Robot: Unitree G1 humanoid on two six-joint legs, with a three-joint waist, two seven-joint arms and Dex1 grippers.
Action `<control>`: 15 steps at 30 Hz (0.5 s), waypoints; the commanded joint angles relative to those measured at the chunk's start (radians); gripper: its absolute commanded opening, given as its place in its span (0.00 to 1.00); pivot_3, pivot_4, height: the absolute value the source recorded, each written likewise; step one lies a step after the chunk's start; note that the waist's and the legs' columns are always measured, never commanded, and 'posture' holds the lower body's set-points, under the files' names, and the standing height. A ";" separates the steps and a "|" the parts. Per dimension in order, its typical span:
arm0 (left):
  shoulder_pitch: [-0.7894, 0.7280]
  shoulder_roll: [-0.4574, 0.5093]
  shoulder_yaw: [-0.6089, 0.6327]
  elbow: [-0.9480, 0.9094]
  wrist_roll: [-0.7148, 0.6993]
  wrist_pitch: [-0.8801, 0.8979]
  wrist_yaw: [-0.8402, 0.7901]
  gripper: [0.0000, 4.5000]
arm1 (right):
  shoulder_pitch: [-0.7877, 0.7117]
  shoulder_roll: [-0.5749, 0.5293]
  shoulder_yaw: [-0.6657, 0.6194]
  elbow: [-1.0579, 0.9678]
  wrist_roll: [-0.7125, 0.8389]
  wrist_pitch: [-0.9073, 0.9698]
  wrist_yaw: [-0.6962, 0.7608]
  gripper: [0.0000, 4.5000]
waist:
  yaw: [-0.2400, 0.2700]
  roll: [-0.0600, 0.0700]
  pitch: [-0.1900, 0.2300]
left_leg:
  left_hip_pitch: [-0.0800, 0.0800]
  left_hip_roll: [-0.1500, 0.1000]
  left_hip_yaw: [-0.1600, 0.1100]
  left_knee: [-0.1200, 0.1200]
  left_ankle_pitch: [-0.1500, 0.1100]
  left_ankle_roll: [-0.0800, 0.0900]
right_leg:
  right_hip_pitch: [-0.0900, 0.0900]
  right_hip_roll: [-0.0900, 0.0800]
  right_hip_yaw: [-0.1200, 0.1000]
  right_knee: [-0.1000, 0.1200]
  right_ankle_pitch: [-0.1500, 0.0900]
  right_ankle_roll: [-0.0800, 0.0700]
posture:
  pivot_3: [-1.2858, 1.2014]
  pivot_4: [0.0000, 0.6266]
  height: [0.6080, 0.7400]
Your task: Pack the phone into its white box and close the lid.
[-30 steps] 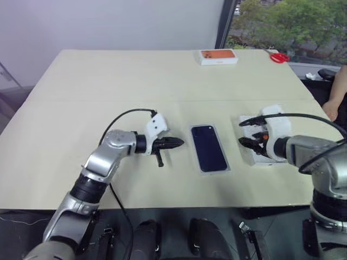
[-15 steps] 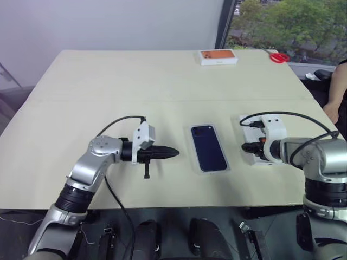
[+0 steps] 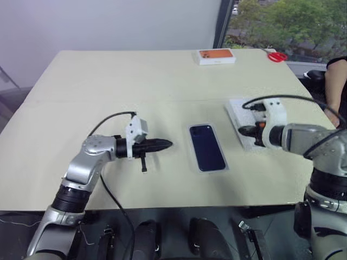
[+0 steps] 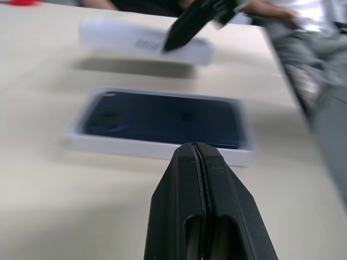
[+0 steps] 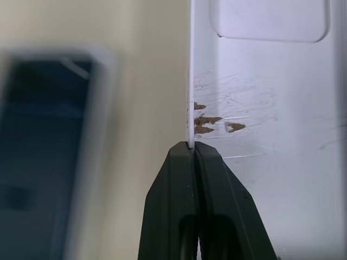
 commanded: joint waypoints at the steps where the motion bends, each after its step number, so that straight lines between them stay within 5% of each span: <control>1: -0.014 0.030 0.062 0.057 0.018 -0.028 0.034 0.00 | -0.049 0.148 -0.064 -0.029 0.373 0.007 -0.148 0.00 | -0.003 0.000 0.000 | 0.000 0.001 0.000 0.000 0.000 0.000 | 0.000 0.001 0.000 0.000 0.000 0.000 | 0.52 0.24 1.00; 3: -0.023 0.043 0.073 0.092 0.032 -0.049 0.043 0.00 | -0.061 0.251 -0.083 0.010 0.572 0.007 -0.306 0.00 | -0.014 0.000 0.000 | 0.000 0.002 -0.001 0.000 0.000 0.000 | 0.000 0.002 0.000 0.001 0.000 0.000 | 0.52 0.24 1.00; 6: -0.039 0.052 0.086 0.130 0.041 -0.066 0.053 0.00 | 0.026 0.181 0.162 0.024 1.154 -0.365 -0.727 0.00 | -0.013 0.001 0.000 | 0.000 0.002 -0.001 -0.001 0.000 0.000 | -0.001 -0.001 0.001 0.001 0.000 0.000 | 0.52 0.24 1.00; 15: -0.027 0.034 0.067 0.109 0.056 -0.073 0.061 0.00 | 0.222 0.532 0.291 -0.098 1.210 -0.715 -1.111 0.00 | -0.017 0.000 0.000 | 0.000 0.000 0.001 0.000 0.000 0.000 | -0.001 -0.003 0.002 0.000 0.000 0.000 | 0.52 0.24 1.00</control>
